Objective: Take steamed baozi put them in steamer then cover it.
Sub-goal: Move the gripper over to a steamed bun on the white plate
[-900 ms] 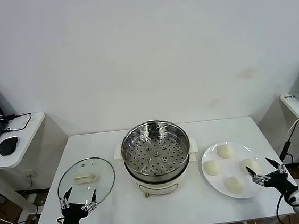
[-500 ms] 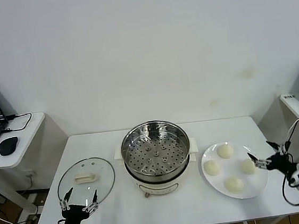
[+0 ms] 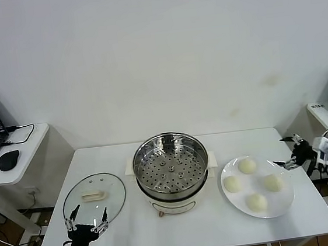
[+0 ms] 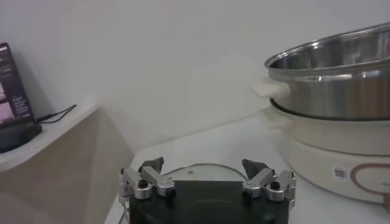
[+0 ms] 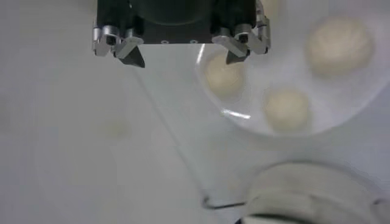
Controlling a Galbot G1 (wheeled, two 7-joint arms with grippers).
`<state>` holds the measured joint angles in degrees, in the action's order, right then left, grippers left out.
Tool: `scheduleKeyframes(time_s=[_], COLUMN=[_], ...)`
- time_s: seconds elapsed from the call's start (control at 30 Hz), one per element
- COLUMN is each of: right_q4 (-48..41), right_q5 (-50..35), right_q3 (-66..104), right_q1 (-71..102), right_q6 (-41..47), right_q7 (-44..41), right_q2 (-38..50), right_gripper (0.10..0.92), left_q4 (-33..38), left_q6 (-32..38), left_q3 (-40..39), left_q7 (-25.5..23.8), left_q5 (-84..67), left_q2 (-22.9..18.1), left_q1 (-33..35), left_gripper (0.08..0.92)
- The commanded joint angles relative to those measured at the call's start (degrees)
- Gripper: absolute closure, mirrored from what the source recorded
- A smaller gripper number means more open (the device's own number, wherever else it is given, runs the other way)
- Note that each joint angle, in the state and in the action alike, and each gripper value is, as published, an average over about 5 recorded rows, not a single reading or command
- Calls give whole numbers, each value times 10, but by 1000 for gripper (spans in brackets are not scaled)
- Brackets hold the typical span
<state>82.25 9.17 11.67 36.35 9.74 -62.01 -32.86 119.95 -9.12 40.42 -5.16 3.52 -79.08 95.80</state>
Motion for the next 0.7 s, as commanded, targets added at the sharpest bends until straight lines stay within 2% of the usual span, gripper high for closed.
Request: scheduleKeyframes(time_s=[0.03, 0.27, 0.7], right_q4=[-129, -218, -282], right_q5=[100, 171, 206], right_q3=[-276, -322, -301], right_q1=[-273, -308, -282], right_q6=[-31, -75, -85], right_q7=[-124, -121, -99], right_q2=[-46, -134, -191], right_gripper=[203, 203, 203], left_q4=[13, 11, -4], left_q6=[0, 1, 1], left_q3=[7, 12, 14], left_q7=[-3, -3, -5], left_q5=[4, 7, 10], left_q2=[-8, -17, -19], left_q1=[8, 18, 16], left_gripper=[177, 177, 177])
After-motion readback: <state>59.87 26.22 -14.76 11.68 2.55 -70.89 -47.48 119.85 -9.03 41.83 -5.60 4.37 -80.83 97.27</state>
